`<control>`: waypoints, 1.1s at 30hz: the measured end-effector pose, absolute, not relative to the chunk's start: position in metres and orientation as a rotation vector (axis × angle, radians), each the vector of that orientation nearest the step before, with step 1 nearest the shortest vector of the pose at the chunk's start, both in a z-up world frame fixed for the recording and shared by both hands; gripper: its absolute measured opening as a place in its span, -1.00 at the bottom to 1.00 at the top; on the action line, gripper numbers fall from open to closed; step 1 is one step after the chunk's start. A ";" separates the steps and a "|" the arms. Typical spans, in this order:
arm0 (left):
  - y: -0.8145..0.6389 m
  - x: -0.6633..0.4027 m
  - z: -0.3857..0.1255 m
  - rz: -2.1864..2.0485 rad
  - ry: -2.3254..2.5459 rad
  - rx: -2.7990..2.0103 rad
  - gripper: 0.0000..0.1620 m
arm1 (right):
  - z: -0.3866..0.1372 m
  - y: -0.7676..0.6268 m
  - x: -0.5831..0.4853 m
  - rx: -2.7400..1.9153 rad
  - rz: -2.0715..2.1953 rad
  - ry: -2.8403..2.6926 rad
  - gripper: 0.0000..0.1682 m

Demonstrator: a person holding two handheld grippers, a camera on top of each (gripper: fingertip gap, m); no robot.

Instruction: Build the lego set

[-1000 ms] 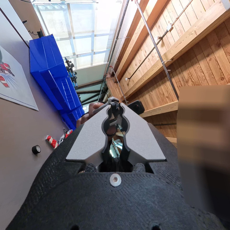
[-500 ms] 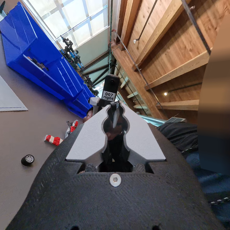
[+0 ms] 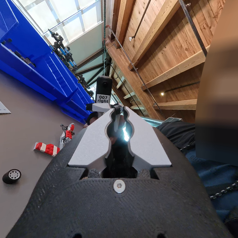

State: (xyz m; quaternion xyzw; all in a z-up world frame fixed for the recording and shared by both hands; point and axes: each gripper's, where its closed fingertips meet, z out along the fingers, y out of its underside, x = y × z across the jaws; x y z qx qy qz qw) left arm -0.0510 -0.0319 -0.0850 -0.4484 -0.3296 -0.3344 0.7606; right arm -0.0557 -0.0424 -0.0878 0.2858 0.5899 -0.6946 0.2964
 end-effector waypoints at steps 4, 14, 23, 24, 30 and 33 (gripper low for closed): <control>-0.032 -0.050 -0.086 -0.742 -0.718 -0.974 -0.86 | -0.089 -0.042 -0.055 0.768 -1.850 1.576 -0.90; -0.032 -0.054 -0.090 -0.769 -0.757 -0.946 -0.86 | -0.094 -0.040 -0.059 0.815 -1.854 1.577 -0.94; -0.032 -0.060 -0.096 -0.767 -0.810 -0.936 -0.82 | -0.095 -0.036 -0.063 0.833 -1.882 1.659 -0.94; -0.032 -0.059 -0.095 -0.770 -0.806 -0.933 -0.84 | -0.095 -0.036 -0.063 0.834 -1.886 1.654 -0.94; -0.033 -0.058 -0.093 -0.787 -0.792 -0.914 -0.86 | -0.093 -0.037 -0.063 0.817 -1.898 1.614 -0.94; -0.032 -0.057 -0.092 -0.800 -0.784 -0.902 -0.87 | -0.091 -0.037 -0.062 0.804 -1.902 1.594 -0.93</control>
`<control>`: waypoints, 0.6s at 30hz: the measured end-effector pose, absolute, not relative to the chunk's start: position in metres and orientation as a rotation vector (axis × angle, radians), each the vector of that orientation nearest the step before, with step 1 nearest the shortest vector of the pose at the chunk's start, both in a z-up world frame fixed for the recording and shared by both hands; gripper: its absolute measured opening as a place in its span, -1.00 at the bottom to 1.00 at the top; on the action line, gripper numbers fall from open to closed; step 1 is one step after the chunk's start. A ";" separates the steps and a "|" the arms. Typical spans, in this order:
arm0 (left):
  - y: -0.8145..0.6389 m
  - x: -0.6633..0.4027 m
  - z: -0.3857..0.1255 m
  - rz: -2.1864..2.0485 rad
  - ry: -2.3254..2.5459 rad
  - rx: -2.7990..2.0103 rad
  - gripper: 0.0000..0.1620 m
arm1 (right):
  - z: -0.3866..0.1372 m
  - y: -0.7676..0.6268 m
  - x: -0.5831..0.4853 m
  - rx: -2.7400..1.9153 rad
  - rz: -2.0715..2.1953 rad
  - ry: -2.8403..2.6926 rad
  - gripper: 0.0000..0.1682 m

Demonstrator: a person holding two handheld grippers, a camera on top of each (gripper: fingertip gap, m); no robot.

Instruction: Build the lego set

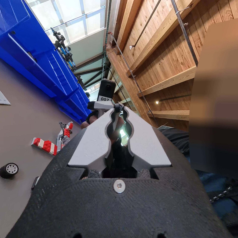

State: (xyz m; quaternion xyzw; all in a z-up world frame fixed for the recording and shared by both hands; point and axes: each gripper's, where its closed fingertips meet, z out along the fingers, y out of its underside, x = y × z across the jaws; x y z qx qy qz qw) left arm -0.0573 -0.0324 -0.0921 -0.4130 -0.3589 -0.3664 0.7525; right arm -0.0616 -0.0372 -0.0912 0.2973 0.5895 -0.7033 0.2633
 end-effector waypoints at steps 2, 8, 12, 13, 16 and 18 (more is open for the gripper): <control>-0.032 -0.057 -0.092 -0.803 -0.779 -0.902 -0.87 | -0.091 -0.038 -0.061 0.796 -1.902 1.587 -0.93; -0.032 -0.055 -0.090 -0.806 -0.764 -0.906 -0.89 | -0.088 -0.038 -0.060 0.783 -1.897 1.561 -0.90; -0.030 -0.053 -0.091 -0.802 -0.756 -0.920 -0.91 | -0.088 -0.039 -0.057 0.771 -1.878 1.546 -0.85; -0.030 -0.053 -0.091 -0.801 -0.756 -0.923 -0.92 | -0.088 -0.039 -0.057 0.771 -1.877 1.543 -0.85; -0.030 -0.052 -0.090 -0.788 -0.751 -0.938 -0.91 | -0.087 -0.039 -0.057 0.766 -1.878 1.539 -0.85; -0.030 -0.052 -0.090 -0.774 -0.745 -0.951 -0.91 | -0.086 -0.039 -0.056 0.761 -1.873 1.526 -0.85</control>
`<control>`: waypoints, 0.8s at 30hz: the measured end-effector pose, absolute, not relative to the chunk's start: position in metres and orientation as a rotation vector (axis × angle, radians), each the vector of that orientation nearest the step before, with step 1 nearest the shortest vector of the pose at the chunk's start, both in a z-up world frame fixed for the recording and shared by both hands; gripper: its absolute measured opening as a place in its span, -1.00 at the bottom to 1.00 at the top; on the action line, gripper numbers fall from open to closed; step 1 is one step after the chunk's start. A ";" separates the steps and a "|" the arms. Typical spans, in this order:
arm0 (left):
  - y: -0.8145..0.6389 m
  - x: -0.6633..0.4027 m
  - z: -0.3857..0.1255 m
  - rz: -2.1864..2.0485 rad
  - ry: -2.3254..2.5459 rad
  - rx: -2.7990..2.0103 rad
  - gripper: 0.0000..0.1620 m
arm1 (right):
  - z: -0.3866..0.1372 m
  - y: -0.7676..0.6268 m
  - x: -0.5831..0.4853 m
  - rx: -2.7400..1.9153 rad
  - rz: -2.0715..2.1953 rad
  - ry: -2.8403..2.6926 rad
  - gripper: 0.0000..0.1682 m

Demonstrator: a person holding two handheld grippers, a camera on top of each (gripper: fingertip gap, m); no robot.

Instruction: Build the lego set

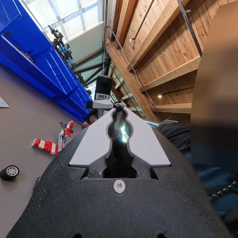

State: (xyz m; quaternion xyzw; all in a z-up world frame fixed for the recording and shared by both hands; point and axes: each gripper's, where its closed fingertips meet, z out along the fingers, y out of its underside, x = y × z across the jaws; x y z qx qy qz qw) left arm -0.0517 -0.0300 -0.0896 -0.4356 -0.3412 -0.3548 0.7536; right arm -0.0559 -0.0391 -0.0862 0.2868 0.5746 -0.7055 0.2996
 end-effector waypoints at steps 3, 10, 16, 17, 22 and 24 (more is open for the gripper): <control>-0.030 -0.051 -0.090 -0.735 -0.735 -0.993 -0.91 | -0.086 -0.039 -0.055 0.757 -1.861 1.521 -0.84; -0.029 -0.048 -0.091 -0.610 -0.701 -1.107 -0.92 | -0.087 -0.039 -0.053 0.743 -1.835 1.537 -0.86; -0.028 -0.045 -0.091 -0.538 -0.670 -1.168 -0.93 | -0.086 -0.039 -0.050 0.719 -1.814 1.542 -0.85; -0.028 -0.045 -0.091 -0.531 -0.666 -1.174 -0.92 | -0.086 -0.039 -0.049 0.717 -1.811 1.538 -0.85; -0.028 -0.043 -0.091 -0.473 -0.644 -1.222 -0.93 | -0.086 -0.039 -0.048 0.716 -1.792 1.514 -0.86; -0.028 -0.042 -0.091 -0.442 -0.628 -1.247 -0.93 | -0.086 -0.039 -0.047 0.708 -1.789 1.516 -0.86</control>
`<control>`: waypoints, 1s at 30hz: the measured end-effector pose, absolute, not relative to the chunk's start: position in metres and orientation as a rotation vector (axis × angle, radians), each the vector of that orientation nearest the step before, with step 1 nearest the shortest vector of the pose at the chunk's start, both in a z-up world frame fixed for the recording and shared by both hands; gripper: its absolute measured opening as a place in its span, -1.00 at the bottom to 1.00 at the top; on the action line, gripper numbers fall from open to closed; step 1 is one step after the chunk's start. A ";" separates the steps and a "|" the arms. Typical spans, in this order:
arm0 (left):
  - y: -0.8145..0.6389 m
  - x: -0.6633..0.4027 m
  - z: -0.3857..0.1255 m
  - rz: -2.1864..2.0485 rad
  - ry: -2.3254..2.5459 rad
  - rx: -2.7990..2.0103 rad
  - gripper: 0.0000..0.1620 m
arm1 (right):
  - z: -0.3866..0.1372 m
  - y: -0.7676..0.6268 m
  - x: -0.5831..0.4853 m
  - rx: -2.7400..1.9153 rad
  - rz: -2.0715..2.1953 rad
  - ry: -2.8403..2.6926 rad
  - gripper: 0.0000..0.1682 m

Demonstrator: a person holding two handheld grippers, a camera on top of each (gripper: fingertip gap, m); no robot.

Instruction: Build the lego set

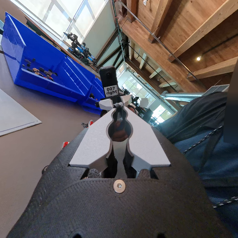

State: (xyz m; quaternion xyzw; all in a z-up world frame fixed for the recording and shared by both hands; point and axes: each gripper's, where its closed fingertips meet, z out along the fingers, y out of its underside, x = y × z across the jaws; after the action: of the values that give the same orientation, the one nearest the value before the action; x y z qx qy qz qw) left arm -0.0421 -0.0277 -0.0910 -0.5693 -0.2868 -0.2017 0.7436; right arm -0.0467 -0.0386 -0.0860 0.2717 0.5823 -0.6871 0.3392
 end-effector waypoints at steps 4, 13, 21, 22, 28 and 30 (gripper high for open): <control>-0.028 -0.040 -0.089 -0.400 -0.599 -1.277 -0.93 | -0.085 -0.039 -0.045 0.689 -1.793 1.545 -0.87; -0.028 -0.038 -0.084 -0.495 -0.608 -1.201 -0.91 | -0.082 -0.038 -0.044 0.670 -1.818 1.610 -0.88; -0.029 -0.037 -0.080 -0.597 -0.620 -1.122 -0.85 | -0.080 -0.037 -0.044 0.660 -1.839 1.647 -0.87; -0.029 -0.037 -0.080 -0.608 -0.622 -1.113 -0.84 | -0.080 -0.037 -0.044 0.659 -1.842 1.653 -0.88; -0.028 -0.041 -0.082 -0.638 -0.662 -1.087 -0.76 | -0.080 -0.037 -0.044 0.638 -1.856 1.696 -0.88; -0.028 -0.042 -0.081 -0.651 -0.665 -1.076 -0.74 | -0.080 -0.038 -0.044 0.640 -1.861 1.703 -0.88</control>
State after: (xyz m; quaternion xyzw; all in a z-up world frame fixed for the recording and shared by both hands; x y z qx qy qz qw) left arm -0.0415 -0.0280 -0.0814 -0.4936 -0.3052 -0.2987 0.7577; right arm -0.0441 -0.0378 -0.0802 0.2369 0.6306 -0.6893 0.2665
